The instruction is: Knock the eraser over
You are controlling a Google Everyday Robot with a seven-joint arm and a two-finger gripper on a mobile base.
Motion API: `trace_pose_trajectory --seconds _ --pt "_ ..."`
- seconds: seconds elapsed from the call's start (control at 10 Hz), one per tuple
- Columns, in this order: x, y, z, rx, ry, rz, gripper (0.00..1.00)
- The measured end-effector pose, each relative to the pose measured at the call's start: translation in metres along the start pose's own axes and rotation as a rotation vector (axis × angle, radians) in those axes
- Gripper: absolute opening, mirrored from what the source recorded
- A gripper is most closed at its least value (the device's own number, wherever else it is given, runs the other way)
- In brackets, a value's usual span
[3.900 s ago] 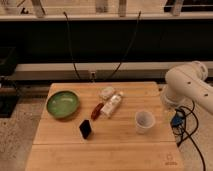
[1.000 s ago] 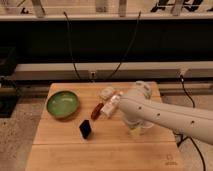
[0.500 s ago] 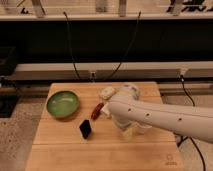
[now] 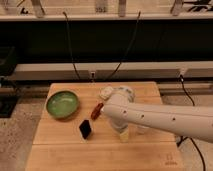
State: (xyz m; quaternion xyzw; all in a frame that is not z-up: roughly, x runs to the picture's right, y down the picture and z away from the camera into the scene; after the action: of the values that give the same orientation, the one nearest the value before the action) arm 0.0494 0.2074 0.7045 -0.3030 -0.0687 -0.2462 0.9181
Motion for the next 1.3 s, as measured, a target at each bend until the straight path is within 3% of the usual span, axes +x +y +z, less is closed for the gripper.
trace_pose_trajectory --seconds 0.3,0.4,0.7,1.3 --pt "-0.008 -0.003 0.005 -0.004 0.0 -0.029 0.39" --pt "-0.009 -0.003 0.008 -0.006 0.003 -0.041 0.28" --pt "-0.033 -0.018 0.013 0.001 0.003 -0.085 0.04" --pt "-0.079 -0.051 0.028 0.007 -0.004 -0.169 0.04"
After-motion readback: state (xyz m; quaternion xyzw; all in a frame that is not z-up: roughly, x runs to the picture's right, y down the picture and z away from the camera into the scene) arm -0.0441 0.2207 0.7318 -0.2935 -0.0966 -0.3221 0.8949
